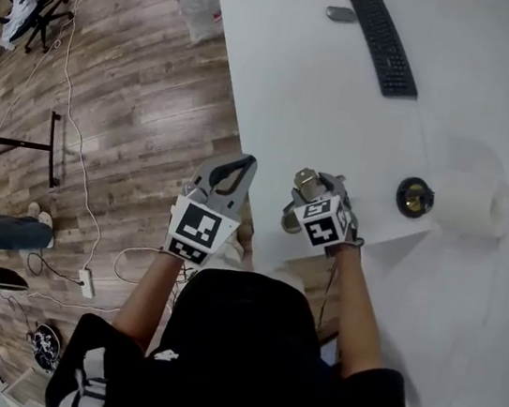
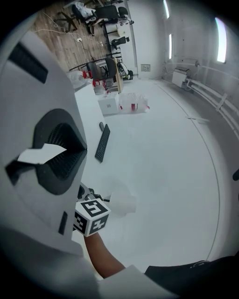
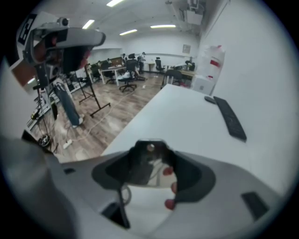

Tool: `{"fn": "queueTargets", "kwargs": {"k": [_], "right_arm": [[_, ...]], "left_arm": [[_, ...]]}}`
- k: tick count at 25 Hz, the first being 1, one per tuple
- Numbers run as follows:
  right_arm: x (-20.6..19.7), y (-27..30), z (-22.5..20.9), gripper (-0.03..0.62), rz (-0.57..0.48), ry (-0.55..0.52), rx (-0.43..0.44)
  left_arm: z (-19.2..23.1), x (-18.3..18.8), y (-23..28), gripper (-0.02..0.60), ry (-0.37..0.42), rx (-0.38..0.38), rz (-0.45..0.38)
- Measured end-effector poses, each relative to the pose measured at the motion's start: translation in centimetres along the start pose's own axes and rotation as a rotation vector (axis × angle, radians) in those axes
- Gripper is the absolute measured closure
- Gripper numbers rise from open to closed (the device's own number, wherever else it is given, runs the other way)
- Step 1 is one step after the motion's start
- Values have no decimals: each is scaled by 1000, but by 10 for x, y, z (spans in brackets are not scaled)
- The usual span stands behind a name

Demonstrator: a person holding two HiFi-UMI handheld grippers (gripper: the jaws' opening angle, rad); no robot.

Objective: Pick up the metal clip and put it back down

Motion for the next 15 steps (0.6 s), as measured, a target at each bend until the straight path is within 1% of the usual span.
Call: {"fn": "queueTargets", "kwargs": {"k": [3,8,15], "right_arm": [[-8,19,-9,309,51,-10,6],[-17,48,-15,309,133,-67,21],[-28,70,-14,309,184,-108,2]], "left_arm": [[0,-7,0,557,-7,12,10],[1,-18,-2,557,-19,24,34],[2,-29,-9,557,-2,43,55]]}}
Point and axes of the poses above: the fingertips, and each gripper's own axes: y forward along the fingers, z to its left, x out of its top, the point moved 10 cm from there along -y, backward along the fingers, and after that the axes turned 5 degrees about x, right-handed, at the moved point
